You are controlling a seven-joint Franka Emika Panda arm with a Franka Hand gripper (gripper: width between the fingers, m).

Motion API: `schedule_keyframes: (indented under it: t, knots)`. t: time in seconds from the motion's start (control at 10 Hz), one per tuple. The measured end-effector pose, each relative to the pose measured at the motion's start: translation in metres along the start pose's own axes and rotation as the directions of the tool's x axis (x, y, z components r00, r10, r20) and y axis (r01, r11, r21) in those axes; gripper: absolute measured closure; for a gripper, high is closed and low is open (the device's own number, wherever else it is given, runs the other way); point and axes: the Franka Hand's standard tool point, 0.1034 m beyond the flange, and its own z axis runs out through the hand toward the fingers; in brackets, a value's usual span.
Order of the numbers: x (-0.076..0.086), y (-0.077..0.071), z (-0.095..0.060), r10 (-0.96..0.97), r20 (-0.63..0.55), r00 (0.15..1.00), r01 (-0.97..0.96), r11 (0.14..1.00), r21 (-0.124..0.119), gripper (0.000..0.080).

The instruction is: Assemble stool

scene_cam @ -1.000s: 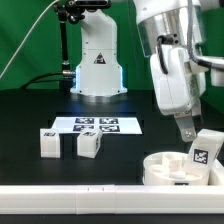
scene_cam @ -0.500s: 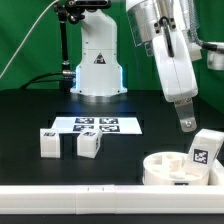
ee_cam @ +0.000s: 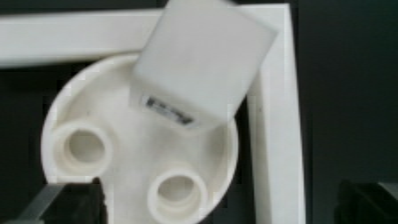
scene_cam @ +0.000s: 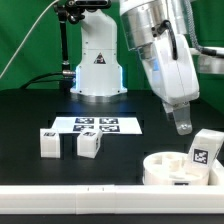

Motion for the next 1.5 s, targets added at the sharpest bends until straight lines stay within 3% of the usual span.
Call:
schedule_keyframes:
  t: [0.1,0.2,0.6,0.7,0.9,1.0,1.1,1.2,1.5]
  knots:
    - [0.013,0.001,-0.003,-0.070,-0.005,0.998,0.070,0.997,-0.022,0.0151]
    - [0.017,-0.001,-0.005,-0.091,-0.009,0.996,0.091,0.995,-0.027,0.0151]
    - [0.014,0.000,-0.003,-0.259,-0.010,0.966,0.259,0.965,-0.035,0.0151]
    - [0.011,-0.001,-0.001,-0.417,-0.027,0.909,0.415,0.908,-0.063,0.0151]
    - [0.009,0.002,0.003,-0.721,-0.024,0.692,0.713,0.689,-0.130,0.0151]
    - [0.009,0.004,0.005,-0.811,-0.003,0.585,0.802,0.580,-0.142,0.0151]
    - [0.007,0.004,0.005,-0.867,0.011,0.497,0.859,0.490,-0.150,0.0151]
    - [0.008,0.004,0.005,-0.882,0.015,0.471,0.873,0.464,-0.149,0.0151]
    - [0.011,0.004,0.005,-0.959,0.045,0.280,0.951,0.271,-0.146,0.0151]
